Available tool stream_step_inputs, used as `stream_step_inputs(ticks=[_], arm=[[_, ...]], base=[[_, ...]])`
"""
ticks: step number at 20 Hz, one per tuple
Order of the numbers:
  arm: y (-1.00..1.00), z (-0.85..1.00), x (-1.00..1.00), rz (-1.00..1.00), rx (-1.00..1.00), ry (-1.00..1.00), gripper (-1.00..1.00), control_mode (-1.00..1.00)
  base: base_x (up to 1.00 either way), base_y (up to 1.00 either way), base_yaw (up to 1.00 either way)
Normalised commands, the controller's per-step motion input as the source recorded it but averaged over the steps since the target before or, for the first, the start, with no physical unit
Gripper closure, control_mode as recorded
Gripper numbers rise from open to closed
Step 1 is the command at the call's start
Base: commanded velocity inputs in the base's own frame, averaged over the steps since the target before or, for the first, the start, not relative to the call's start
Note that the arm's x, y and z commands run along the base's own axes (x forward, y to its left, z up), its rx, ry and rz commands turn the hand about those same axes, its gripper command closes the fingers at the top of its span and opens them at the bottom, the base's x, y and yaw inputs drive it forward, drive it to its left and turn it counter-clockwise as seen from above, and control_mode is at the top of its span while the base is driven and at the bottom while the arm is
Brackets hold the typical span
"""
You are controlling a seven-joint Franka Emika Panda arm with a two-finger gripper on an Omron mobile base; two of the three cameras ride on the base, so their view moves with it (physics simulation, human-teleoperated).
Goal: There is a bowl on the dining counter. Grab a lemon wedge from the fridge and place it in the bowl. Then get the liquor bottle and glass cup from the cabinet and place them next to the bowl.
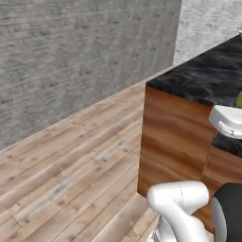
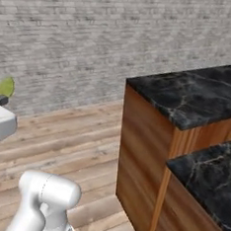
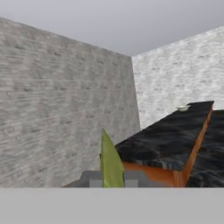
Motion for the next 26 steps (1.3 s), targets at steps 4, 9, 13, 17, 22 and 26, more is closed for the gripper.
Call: stream_step_inputs(ticks=[4,9,13,17,22,26], arm=[[0.00,0.00,0.00,0.00,0.00,0.00,1.00,1.00],[0.00,0.00,0.00,0.00,0.00,0.00,1.00,1.00],[0.00,0.00,0.00,0.00,0.00,0.00,1.00,1.00],[0.00,0.00,0.00,0.00,0.00,0.00,1.00,1.00],[0.00,0.00,0.00,0.00,0.00,0.00,1.00,1.00],[0.00,0.00,0.00,0.00,0.00,0.00,1.00,1.00]], base=[[1.00,0.81,-0.38],[1.00,0.81,-0.35],[1.00,0.85,-0.33],[0.92,0.89,-0.31],[0.95,0.91,-0.33],[0.99,0.87,-0.35]])
